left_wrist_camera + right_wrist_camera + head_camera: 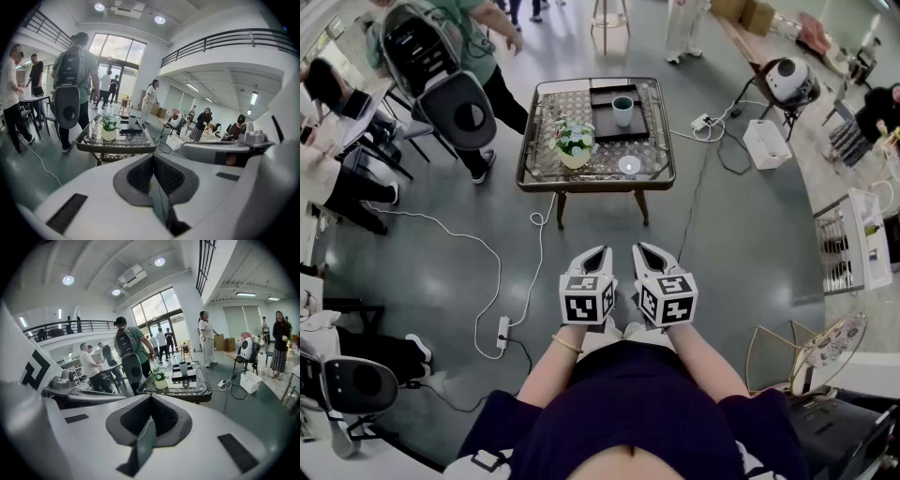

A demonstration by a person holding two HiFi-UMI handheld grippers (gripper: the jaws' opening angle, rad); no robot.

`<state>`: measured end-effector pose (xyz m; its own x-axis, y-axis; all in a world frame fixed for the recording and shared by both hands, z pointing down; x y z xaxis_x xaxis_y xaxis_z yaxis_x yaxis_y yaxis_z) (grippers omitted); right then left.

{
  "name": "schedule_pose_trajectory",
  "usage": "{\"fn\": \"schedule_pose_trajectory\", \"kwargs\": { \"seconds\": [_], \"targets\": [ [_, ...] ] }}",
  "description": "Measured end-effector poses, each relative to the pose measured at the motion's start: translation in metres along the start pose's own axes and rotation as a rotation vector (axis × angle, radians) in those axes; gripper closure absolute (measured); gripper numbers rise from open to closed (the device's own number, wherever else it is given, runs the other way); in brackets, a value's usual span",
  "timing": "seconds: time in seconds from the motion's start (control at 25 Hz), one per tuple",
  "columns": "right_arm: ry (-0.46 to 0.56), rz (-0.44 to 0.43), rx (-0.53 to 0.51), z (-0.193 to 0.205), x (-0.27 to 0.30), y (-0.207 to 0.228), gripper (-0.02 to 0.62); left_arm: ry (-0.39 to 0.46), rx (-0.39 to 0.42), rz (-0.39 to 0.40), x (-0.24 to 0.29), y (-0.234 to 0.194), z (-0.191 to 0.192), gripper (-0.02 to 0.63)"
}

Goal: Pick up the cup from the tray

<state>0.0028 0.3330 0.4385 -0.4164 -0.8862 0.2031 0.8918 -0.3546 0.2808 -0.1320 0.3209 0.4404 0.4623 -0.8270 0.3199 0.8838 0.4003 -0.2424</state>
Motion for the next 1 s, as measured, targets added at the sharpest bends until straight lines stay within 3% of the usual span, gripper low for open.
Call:
{"fn": "schedule_pose_trajectory", "kwargs": {
  "seconds": [1.0],
  "targets": [
    [-0.007,-0.018,0.006,0.001,0.013,-0.013,0.586,0.004,-0.008,0.015,0.000,-0.014,-0.005,0.598]
  ]
}}
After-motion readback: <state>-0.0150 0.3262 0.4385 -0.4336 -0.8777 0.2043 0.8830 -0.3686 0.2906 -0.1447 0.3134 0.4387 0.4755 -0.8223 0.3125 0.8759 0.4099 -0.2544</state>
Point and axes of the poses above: the fingertips, and each gripper's own axes: x forward along the fingers, y to its right, z out of its underside, the point moved 8 cm from there along -x, backward along the fingers, and after that the axes turned 15 degrees about y, right-handed, at the moved point
